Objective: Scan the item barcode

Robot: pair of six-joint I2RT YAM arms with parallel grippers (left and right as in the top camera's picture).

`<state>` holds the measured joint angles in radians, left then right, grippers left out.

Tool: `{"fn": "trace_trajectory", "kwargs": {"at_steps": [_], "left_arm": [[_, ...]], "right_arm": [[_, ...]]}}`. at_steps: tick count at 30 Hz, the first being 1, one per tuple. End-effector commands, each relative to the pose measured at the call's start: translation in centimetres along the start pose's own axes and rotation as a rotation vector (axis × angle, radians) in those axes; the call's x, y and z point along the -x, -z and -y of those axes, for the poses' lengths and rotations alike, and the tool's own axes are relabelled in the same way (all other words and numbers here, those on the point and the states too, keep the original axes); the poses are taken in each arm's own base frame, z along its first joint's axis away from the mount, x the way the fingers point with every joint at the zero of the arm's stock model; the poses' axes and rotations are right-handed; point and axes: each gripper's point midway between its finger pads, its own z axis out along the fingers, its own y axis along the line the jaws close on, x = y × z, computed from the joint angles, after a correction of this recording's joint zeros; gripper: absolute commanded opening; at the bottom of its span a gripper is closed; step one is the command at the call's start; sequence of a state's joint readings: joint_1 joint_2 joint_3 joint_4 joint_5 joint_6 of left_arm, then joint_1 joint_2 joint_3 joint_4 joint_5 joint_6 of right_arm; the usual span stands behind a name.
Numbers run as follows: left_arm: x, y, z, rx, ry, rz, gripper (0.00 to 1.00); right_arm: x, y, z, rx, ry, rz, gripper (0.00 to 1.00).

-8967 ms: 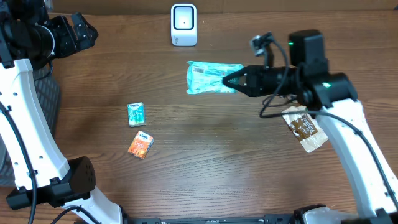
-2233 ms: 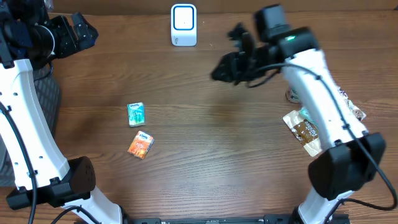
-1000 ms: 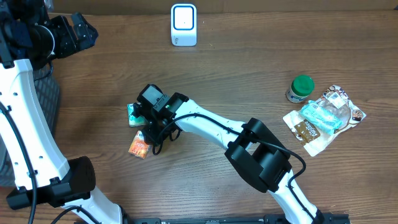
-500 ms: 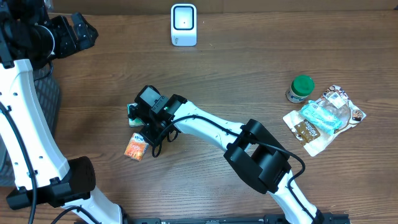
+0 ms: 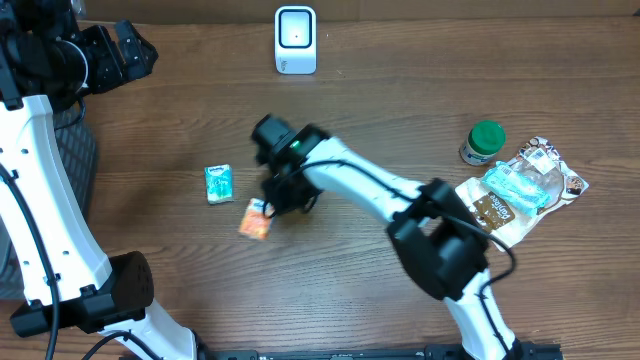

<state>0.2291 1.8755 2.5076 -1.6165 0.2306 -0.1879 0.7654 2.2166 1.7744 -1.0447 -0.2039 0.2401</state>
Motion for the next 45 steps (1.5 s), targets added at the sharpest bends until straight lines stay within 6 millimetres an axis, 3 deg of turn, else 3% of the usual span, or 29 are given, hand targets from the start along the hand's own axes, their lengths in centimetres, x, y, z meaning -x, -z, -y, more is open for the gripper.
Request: {"fn": "trace_trajectory", "kwargs": {"at_steps": [1, 5, 8, 11, 13, 18, 22, 29, 35, 37, 42, 45], "left_arm": [[0.1, 0.7, 0.2, -0.002, 0.005, 0.02, 0.99], [0.1, 0.7, 0.2, -0.002, 0.005, 0.02, 0.99], [0.1, 0.7, 0.2, -0.002, 0.005, 0.02, 0.99], [0.1, 0.7, 0.2, -0.002, 0.005, 0.02, 0.99], [0.1, 0.7, 0.2, -0.002, 0.005, 0.02, 1.0], [0.1, 0.7, 0.2, -0.002, 0.005, 0.02, 1.0], [0.1, 0.7, 0.2, -0.002, 0.005, 0.02, 1.0], [0.1, 0.7, 0.2, -0.002, 0.005, 0.02, 1.0], [0.1, 0.7, 0.2, -0.002, 0.005, 0.02, 1.0], [0.1, 0.7, 0.2, -0.002, 0.005, 0.02, 1.0], [0.1, 0.7, 0.2, -0.002, 0.005, 0.02, 0.99], [0.1, 0.7, 0.2, -0.002, 0.005, 0.02, 1.0]], "right_arm": [[0.7, 5.4, 3.0, -0.157, -0.156, 0.121, 0.04], [-0.7, 5.5, 3.3, -0.174, -0.17, 0.071, 0.04], [-0.9, 5.0, 0.6, -0.082, -0.095, 0.052, 0.19], [-0.4, 4.5, -3.0, 0.028, -0.037, 0.078, 0.24], [0.2, 4.0, -5.6, 0.095, -0.013, 0.118, 0.23], [1.0, 1.8, -10.0, 0.178, -0.069, 0.204, 0.04], [0.3, 0.3, -11.0, 0.17, -0.07, 0.226, 0.04], [-0.7, -2.7, -9.8, 0.072, -0.094, 0.213, 0.05], [-2.2, -3.1, -7.0, -0.023, -0.133, 0.144, 0.08], [-2.8, -3.0, -5.2, -0.08, -0.153, 0.112, 0.08], [-4.4, -1.8, 1.7, -0.268, -0.254, 0.024, 0.08], [-4.4, -0.6, 5.5, -0.353, -0.315, 0.013, 0.08]]}}
